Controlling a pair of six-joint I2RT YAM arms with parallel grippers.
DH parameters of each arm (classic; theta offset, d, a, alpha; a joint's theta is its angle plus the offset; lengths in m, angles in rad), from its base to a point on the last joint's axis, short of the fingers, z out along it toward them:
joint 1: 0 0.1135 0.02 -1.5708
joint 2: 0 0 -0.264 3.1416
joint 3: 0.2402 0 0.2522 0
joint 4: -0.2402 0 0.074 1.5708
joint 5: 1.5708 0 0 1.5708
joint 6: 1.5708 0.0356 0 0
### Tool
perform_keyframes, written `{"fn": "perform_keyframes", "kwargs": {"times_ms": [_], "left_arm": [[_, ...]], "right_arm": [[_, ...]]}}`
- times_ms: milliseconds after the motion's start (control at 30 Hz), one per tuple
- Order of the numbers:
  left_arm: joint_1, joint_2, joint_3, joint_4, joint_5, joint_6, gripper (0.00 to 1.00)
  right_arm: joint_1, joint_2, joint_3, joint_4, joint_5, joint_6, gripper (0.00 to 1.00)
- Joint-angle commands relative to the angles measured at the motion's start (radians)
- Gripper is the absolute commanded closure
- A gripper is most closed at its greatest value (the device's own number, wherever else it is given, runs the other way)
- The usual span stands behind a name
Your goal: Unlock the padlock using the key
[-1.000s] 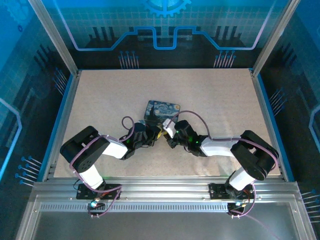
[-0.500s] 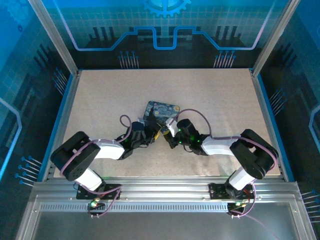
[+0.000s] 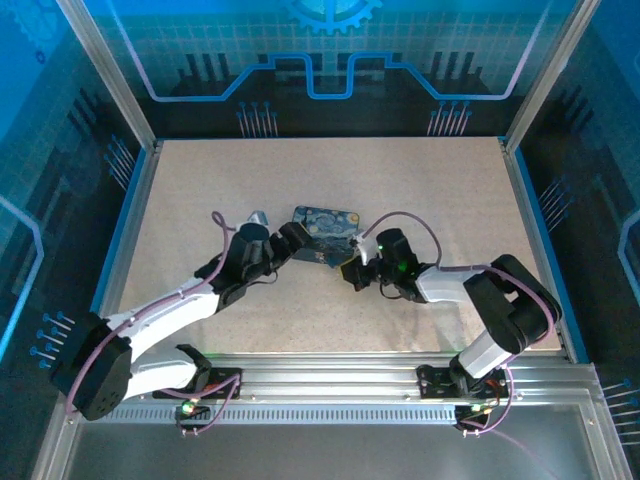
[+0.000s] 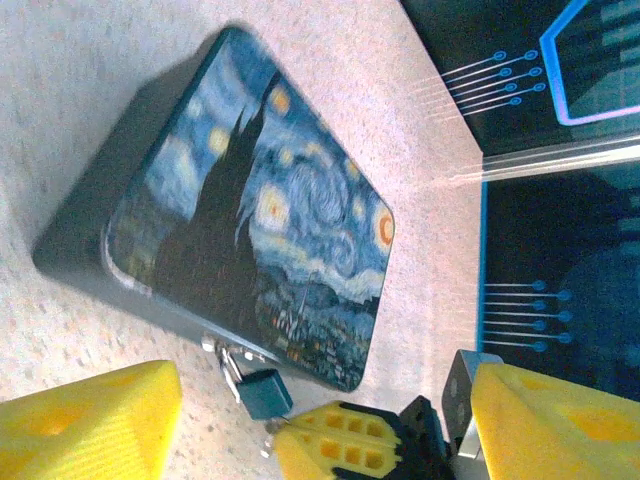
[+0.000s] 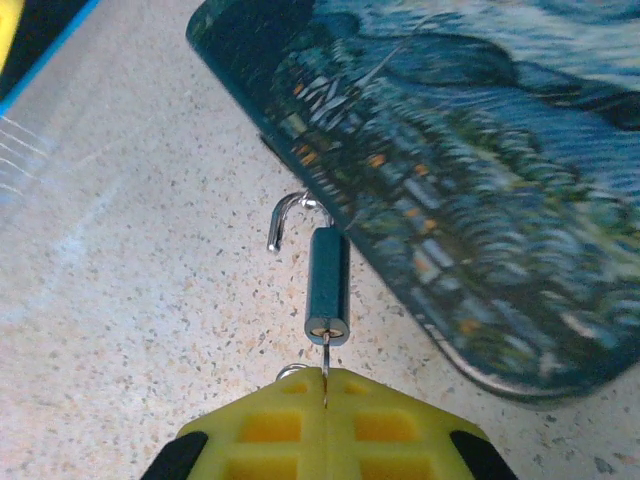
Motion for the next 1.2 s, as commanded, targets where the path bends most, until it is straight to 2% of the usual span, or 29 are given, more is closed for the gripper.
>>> {"fn": "perform_keyframes", "kwargs": {"times_ms": [0,167,467,700,1033,1167], "left_arm": [[0.052,0.022,0.075,-0.189,0.038,0.175,0.17],[0.140,0.130,0.144,-0.226,0.187,0.248,0.15],[0.210,0.356,0.328,-0.313,0.337,0.395,0.14],[0.217,0.464,0.390,-0.326,0.343,0.431,0.18],[0.217,0.507,0.318,-0.290,0.312,0.414,0.27],[0.215,0.502,0.261,-0.247,0.306,0.385,0.31]], "right_arm": [[-0.038,0.036,-0.003,0.042,-0.151,0.091,1.00],[-0.065,0.090,0.017,0.031,-0.209,0.139,1.00],[-0.089,0.137,0.033,0.029,-0.233,0.164,1.00],[-0.090,0.166,0.052,0.016,-0.237,0.170,1.00],[-0.093,0.165,0.058,0.008,-0.232,0.169,1.00],[-0.093,0.141,0.040,0.015,-0.214,0.167,0.92]]}}
